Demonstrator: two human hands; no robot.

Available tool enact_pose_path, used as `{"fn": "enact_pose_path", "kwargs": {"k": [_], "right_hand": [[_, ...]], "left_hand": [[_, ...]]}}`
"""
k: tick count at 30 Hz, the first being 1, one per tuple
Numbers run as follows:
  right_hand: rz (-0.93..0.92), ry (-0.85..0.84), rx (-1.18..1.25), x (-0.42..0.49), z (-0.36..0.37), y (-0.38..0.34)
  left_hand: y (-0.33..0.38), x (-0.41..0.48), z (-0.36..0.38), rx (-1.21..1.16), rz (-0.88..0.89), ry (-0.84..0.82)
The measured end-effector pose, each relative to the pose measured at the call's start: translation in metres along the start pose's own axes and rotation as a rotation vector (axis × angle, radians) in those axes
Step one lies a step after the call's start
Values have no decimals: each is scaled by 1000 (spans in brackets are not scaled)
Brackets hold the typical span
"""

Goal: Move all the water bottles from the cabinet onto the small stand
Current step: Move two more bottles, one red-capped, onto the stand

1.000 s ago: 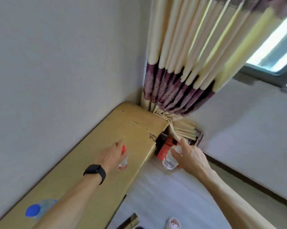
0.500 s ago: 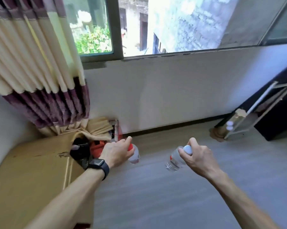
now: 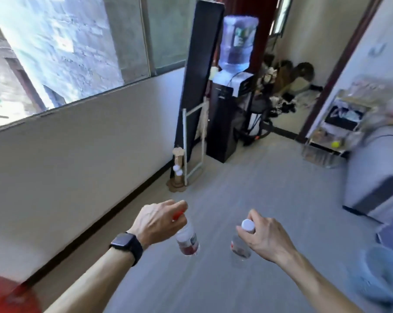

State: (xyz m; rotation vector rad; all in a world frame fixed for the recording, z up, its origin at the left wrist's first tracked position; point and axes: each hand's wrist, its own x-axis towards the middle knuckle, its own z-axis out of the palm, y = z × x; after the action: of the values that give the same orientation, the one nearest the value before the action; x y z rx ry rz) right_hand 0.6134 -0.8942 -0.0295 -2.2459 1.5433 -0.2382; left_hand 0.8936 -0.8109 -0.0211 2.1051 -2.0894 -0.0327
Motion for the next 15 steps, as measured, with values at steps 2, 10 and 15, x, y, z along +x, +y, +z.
{"fn": "enact_pose_path", "kwargs": {"k": [2,10,15], "right_hand": [[93,37,2,9,-22,34],[431,239,49,58,-88,148],[569,330,-9,105,-129,196]], "left_hand": [[28,54,1,-1,110,10],[114,263,14,45,466,-49],[155,381,18,82,627,-19]]}}
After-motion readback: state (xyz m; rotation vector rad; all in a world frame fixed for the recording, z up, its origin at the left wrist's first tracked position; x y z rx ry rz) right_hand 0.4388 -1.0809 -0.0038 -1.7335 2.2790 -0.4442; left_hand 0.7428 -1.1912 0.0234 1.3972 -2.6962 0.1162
